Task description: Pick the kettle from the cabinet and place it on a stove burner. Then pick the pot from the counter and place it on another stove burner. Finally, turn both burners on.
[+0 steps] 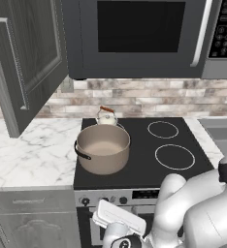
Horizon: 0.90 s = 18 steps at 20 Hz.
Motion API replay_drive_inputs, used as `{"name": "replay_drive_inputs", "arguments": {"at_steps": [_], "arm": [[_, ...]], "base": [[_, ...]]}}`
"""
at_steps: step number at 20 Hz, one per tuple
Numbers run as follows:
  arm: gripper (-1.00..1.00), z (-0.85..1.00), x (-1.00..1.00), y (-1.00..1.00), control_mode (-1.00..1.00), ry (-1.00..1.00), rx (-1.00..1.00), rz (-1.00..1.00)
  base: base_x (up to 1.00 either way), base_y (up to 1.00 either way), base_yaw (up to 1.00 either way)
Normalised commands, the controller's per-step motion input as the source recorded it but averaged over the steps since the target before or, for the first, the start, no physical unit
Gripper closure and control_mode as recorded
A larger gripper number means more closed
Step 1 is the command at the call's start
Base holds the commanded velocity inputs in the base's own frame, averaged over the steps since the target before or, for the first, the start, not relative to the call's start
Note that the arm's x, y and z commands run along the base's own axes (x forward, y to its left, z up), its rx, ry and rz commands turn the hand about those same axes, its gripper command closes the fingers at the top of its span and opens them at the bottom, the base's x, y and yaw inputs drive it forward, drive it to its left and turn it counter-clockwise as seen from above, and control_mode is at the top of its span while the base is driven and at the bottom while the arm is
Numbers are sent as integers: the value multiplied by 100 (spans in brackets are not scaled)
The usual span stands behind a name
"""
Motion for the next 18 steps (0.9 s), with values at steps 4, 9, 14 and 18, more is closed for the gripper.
{"name": "replay_drive_inputs", "arguments": {"at_steps": [4, 9, 14, 18], "arm": [[-100, -14, 12, 0, -100, 0, -3, 0], [-100, -19, 10, 2, -100, 0, -4, 0], [-100, -21, 10, 9, -100, 0, -4, 0], [-100, -16, 8, 20, -100, 0, -4, 0]], "base": [[0, 0, 0], [0, 0, 0], [0, 0, 0], [0, 0, 0]]}}
